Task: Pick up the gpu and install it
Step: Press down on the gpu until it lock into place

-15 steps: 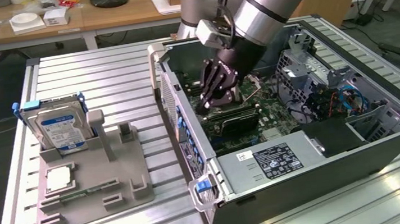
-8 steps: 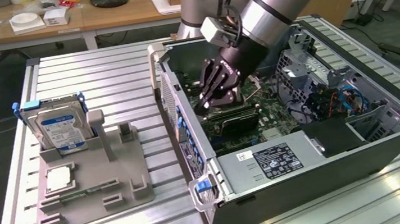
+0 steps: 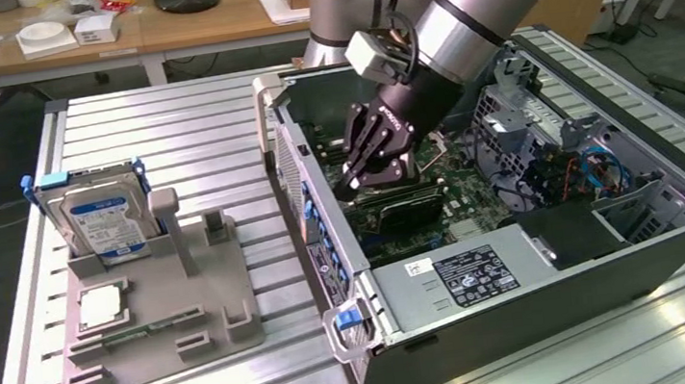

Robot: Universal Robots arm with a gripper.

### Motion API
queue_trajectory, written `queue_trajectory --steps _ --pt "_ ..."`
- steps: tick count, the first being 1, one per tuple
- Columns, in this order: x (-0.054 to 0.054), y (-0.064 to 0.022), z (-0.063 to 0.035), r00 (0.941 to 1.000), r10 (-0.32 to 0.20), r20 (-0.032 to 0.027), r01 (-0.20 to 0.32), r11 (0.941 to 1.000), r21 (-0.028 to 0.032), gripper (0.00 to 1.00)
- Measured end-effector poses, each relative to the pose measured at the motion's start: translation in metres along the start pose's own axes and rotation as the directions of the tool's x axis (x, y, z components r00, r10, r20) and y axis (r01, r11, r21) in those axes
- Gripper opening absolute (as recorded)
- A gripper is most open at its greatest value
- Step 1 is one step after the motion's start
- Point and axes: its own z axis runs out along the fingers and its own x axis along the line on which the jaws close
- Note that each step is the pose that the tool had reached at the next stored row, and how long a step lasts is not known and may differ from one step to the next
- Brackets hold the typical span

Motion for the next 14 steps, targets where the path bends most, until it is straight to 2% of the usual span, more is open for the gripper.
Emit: queue_trajectory --steps 14 --pt "-0.0002 -0.0001 0.0065 1.0 0.001 -0.0015 -0.001 1.0 -0.0011 0.1"
